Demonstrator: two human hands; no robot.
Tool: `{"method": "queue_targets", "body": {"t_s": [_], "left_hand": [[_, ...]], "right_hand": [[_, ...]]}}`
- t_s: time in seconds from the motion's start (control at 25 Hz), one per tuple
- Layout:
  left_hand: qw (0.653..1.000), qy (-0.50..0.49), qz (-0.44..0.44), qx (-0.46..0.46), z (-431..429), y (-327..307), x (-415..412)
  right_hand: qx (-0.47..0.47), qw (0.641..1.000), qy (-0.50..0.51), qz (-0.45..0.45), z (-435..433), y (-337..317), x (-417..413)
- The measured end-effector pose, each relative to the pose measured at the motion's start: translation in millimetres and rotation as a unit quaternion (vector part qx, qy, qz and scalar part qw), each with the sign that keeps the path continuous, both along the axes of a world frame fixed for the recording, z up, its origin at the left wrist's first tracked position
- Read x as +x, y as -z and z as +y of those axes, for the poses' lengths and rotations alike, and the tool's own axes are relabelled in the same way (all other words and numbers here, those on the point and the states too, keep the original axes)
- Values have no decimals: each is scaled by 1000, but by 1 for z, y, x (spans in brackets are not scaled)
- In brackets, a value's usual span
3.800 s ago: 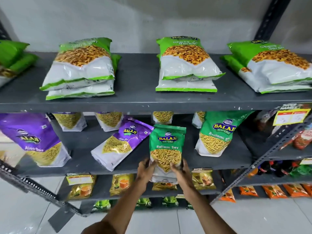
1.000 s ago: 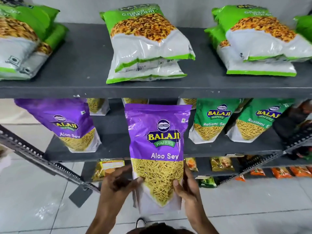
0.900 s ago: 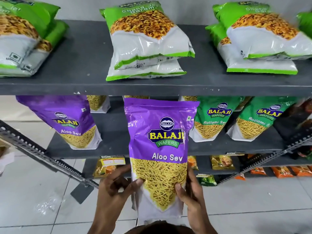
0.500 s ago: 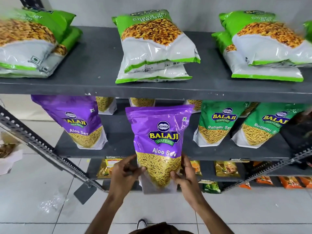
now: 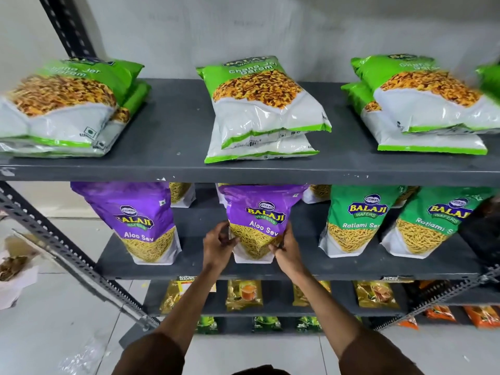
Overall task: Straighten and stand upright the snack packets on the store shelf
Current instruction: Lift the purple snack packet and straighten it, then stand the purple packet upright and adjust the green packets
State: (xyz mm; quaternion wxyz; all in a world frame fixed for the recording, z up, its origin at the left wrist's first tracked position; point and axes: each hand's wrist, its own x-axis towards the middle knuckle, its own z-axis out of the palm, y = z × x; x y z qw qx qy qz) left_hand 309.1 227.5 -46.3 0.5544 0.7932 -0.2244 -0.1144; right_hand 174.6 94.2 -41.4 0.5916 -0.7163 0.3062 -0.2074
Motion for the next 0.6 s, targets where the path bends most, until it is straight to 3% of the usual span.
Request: {"method": "queue_targets", "body": {"t_s": [0.32, 0.6], "left_hand": [[999, 17, 35, 10, 5, 26, -3], [994, 17, 106, 36, 8, 34, -8]], "right_hand": [[-56, 997, -2, 58, -7, 37, -3], [-34, 995, 27, 86, 7, 43, 9]]}}
